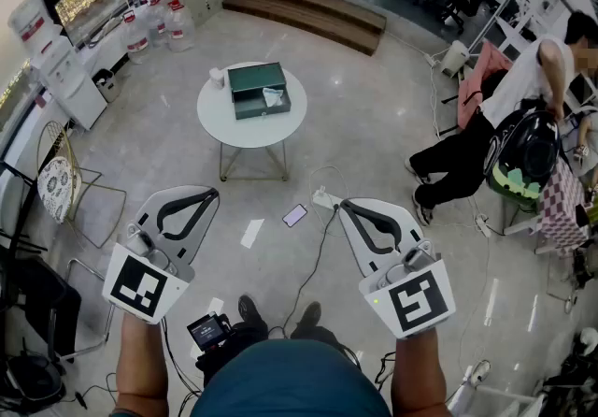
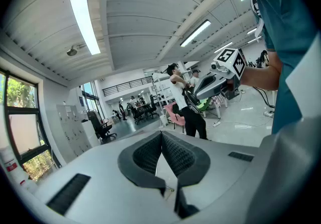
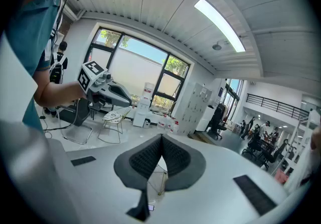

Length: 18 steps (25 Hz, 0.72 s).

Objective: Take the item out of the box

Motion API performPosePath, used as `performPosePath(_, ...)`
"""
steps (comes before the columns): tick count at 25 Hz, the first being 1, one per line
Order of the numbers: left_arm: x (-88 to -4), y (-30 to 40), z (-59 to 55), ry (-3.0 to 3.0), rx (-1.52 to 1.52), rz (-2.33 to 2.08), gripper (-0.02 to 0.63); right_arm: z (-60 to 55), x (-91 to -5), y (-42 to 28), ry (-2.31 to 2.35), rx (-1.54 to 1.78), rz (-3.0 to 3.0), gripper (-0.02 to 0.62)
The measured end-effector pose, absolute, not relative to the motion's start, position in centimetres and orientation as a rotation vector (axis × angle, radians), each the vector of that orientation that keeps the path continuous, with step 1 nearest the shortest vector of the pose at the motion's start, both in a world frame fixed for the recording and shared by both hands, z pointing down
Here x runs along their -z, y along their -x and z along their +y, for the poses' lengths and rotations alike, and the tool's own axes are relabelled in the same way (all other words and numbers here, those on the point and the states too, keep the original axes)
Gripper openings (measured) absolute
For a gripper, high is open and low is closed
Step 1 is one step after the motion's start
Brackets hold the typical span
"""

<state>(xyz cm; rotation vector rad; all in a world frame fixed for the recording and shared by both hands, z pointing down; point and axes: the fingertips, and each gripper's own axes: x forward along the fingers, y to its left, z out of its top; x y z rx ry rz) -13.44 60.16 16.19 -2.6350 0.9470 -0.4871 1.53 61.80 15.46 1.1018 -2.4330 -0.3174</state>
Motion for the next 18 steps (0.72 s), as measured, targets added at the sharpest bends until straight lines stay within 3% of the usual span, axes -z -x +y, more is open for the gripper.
performPosePath(18,-17.7,19.0,55.2,2.656,0.47,0.898,0.02,56.3,-16.0,4.5,-1.183,0.237,-2.47,0.038)
